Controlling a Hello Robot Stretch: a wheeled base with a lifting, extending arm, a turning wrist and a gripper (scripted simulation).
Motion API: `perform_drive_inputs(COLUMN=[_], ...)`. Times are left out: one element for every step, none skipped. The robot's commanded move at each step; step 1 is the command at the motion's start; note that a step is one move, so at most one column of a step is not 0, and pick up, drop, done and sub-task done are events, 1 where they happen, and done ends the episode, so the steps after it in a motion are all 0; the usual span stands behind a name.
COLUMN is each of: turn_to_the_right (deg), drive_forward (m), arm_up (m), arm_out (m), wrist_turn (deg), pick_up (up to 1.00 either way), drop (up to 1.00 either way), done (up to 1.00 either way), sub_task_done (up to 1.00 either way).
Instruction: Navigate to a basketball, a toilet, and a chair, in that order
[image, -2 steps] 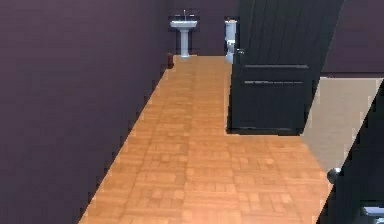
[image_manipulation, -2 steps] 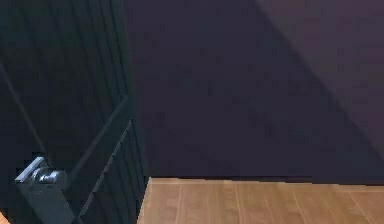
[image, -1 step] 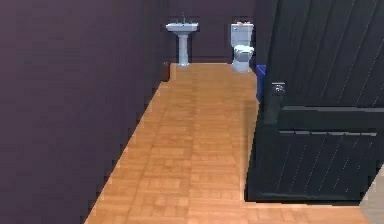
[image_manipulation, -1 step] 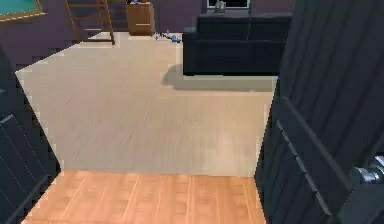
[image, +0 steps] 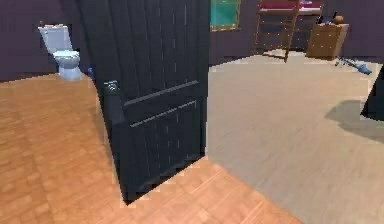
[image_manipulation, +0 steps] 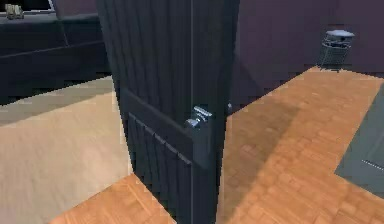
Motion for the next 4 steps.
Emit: perform_drive_inputs(turn_to_the_right=[33.0,0.0,0.0,3.0], drive_forward=[0.0,1.0,1.0,0.0], arm_up=[0.0,0.0,0.0,0.0], arm_out=[0.0,0.0,0.0,0.0], wrist_turn=[0.0,0.0,0.0,0.0], pick_up=[0.0,0.0,0.0,0.0], drop=[0.0,0.0,0.0,0.0], done=[0.0,0.0,0.0,0.0], sub_task_done=[0.0,0.0,0.0,0.0])
